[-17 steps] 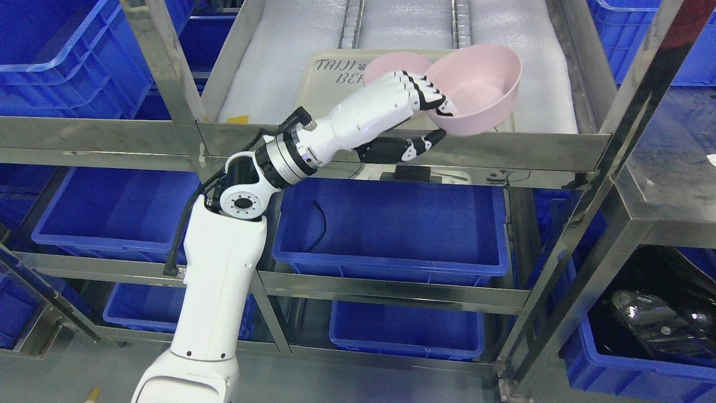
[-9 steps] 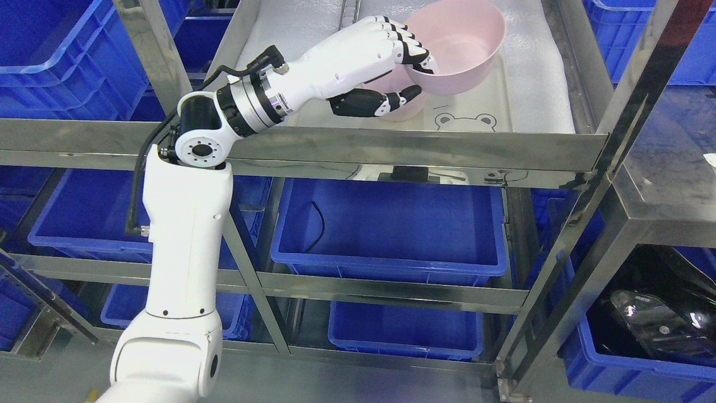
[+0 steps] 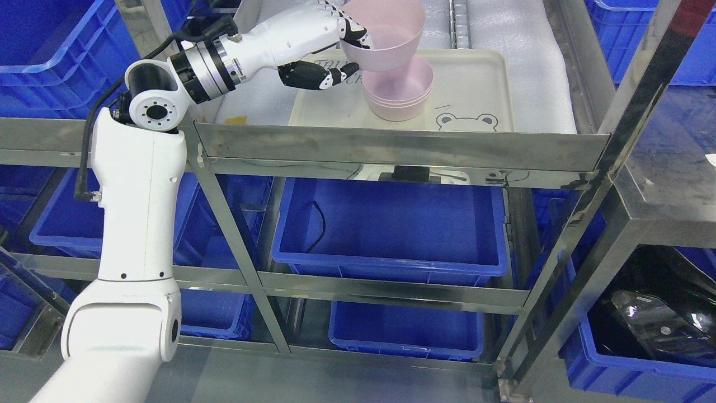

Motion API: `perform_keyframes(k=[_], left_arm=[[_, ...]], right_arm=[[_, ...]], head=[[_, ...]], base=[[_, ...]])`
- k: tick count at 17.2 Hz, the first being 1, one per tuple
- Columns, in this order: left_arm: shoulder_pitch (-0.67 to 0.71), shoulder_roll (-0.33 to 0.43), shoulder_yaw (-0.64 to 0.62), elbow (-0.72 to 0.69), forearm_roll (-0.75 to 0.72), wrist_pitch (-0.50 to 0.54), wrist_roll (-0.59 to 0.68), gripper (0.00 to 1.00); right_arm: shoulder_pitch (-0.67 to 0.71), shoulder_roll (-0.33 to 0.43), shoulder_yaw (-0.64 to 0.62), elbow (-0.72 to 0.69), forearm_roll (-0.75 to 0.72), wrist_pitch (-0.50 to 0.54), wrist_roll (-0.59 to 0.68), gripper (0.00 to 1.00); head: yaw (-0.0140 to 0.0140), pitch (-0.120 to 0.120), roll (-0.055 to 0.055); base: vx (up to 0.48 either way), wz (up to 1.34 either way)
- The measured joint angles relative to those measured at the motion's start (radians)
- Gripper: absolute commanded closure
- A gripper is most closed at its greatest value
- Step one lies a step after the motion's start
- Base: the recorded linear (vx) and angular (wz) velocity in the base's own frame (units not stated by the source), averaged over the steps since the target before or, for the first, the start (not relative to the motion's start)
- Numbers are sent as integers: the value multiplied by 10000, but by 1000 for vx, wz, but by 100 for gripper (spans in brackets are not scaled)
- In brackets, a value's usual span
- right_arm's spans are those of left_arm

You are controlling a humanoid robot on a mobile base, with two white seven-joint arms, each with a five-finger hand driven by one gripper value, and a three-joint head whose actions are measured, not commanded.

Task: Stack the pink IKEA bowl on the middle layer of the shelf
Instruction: 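Carry the pink bowl over the tray and lower it onto the pink bowl stack, then open the left hand and release the bowl onto the stack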

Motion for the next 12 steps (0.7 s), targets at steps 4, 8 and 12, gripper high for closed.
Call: perform_keyframes(k=[4, 8, 12], left_arm=[[-442, -33, -349, 1284, -346, -1, 0, 96], [-819, -327, -615, 2376, -988, -1, 37, 96], [-1288, -621, -842, 3158, -1353, -1, 160, 96]], right_arm=[[0, 0, 0, 0, 0, 0, 0, 0], [0, 0, 0, 0, 0, 0, 0, 0], [0, 0, 0, 0, 0, 0, 0, 0]], head=[[0, 0, 0], [0, 0, 0], [0, 0, 0]], base=[[0, 0], [0, 0], [0, 0]])
